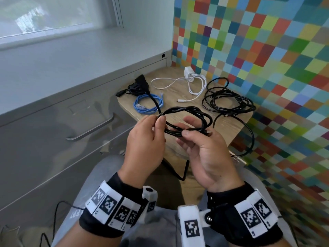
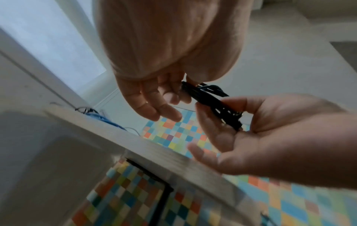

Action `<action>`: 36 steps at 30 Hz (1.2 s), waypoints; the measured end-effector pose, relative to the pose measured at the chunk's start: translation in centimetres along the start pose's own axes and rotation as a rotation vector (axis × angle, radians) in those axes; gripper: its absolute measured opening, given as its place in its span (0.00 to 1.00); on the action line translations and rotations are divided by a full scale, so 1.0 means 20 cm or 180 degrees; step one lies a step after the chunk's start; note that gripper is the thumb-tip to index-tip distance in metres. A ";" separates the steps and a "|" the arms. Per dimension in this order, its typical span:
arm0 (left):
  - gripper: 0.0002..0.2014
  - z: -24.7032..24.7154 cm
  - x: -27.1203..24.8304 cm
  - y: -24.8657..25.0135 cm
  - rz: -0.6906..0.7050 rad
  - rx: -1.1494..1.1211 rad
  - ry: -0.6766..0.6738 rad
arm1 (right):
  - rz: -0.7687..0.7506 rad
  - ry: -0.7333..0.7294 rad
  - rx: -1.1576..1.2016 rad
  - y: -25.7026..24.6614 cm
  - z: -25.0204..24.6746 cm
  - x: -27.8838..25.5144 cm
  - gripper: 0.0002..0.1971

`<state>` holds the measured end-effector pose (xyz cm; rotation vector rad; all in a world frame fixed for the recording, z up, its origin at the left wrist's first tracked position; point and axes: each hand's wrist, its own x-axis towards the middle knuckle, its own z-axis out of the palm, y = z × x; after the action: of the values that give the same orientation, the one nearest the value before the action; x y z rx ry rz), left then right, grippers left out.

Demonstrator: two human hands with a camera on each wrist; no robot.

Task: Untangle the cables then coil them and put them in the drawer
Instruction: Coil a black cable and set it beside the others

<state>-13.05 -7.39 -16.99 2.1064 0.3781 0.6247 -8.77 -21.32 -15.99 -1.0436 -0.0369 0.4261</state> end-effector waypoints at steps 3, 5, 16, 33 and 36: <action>0.21 0.00 0.00 0.00 -0.0307 -0.0604 -0.0234 | -0.0025 -0.0177 -0.0127 -0.02 -0.01 0.00 0.16; 0.21 -0.01 0.00 0.02 -0.0576 -0.1084 -0.0469 | -0.0018 -0.0298 -0.0105 -0.03 -0.03 0.01 0.16; 0.17 -0.01 -0.01 0.07 -0.0916 -0.1604 -0.1051 | 0.0092 -0.0436 0.0136 -0.03 -0.04 0.02 0.12; 0.21 -0.11 0.04 0.03 -0.0216 0.0765 -0.1108 | -0.1356 -0.0394 -0.2091 -0.06 -0.06 -0.04 0.24; 0.23 -0.12 0.02 0.04 -0.0069 0.0838 -0.1243 | -0.1615 -0.0434 -0.2627 -0.08 -0.06 -0.04 0.23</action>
<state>-14.08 -6.10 -14.98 2.4073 0.2714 0.1449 -8.71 -23.39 -15.12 -1.7496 -0.6297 -0.0051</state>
